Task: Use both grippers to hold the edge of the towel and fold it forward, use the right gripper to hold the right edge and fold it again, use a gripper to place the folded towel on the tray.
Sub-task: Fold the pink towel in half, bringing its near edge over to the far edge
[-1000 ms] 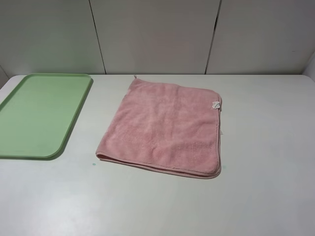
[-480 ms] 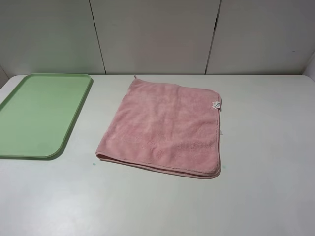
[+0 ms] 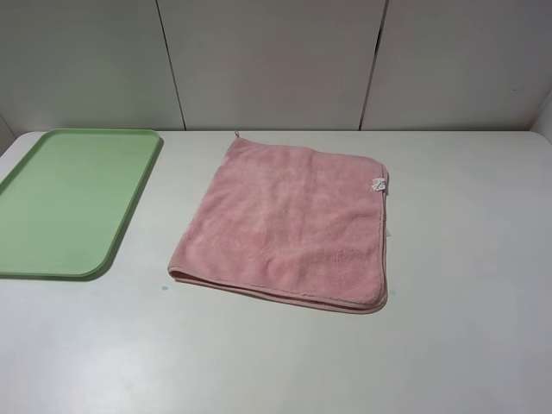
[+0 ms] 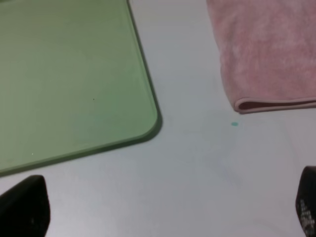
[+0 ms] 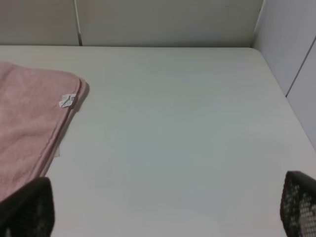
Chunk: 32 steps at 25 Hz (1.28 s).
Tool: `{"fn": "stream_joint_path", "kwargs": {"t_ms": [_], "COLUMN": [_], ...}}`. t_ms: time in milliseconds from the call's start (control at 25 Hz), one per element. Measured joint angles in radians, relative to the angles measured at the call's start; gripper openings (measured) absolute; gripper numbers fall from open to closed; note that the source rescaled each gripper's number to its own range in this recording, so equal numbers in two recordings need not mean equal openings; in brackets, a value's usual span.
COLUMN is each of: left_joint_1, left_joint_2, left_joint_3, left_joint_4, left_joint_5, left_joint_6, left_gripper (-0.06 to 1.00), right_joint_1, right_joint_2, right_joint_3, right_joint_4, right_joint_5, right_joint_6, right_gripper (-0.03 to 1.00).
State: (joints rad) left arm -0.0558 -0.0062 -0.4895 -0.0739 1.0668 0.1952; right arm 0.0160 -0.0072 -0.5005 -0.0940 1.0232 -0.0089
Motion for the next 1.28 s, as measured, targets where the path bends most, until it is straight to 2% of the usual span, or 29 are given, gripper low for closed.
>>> {"fn": "stream_joint_path", "kwargs": {"t_ms": [360,680,880,1120,1280], "left_joint_1": [0.0,0.0,0.0,0.0,0.0], "left_joint_2": [0.0,0.0,0.017,0.238,0.443], "left_joint_3": [0.0,0.0,-0.016,-0.123,-0.192], "left_joint_4": [0.002,0.023,0.013,-0.015,-0.022], "left_joint_5": [0.0,0.0,-0.001,-0.002,-0.003], "left_joint_6": [-0.002,-0.046,-0.047,-0.044,0.035], "left_gripper": [1.0,1.0,1.0,0.99,0.99], "right_joint_1": [0.0,0.0,0.0,0.0,0.0], "right_joint_2": [0.0,0.0,0.05,0.28,0.447], "right_joint_3": [0.0,0.0,-0.001,-0.07,-0.142], "right_joint_4": [0.0,0.001,0.058,0.077,0.08], "right_joint_5": [0.0,0.0,-0.001,-0.007,-0.041], "right_joint_6": [0.0,0.0,0.0,0.0,-0.001], "right_gripper": [1.0,1.0,1.0,1.0,1.0]}}
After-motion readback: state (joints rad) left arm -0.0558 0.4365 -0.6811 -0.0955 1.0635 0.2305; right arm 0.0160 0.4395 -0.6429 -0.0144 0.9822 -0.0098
